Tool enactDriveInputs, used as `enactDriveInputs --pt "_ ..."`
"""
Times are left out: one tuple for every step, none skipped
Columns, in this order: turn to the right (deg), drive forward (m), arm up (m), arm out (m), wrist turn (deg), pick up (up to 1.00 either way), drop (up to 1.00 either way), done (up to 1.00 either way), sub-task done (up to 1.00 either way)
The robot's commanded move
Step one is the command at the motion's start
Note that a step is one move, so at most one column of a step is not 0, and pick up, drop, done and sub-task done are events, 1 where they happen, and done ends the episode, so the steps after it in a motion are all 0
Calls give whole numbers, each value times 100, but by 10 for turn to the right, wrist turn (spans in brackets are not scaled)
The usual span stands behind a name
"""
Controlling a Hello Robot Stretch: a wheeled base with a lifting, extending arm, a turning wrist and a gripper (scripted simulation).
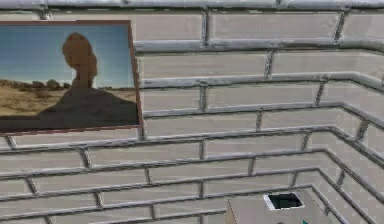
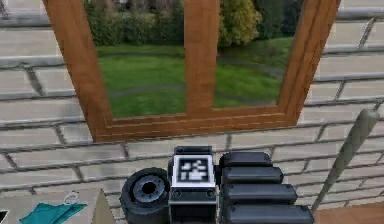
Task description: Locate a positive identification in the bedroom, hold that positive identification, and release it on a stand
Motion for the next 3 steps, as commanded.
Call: enactDriveInputs --pt "-90 0 0 0 0 0 0 0 0" --pt "450 0 0 0 0 0 0 0 0" --pt "60 0 0 0 0 0 0 0 0"
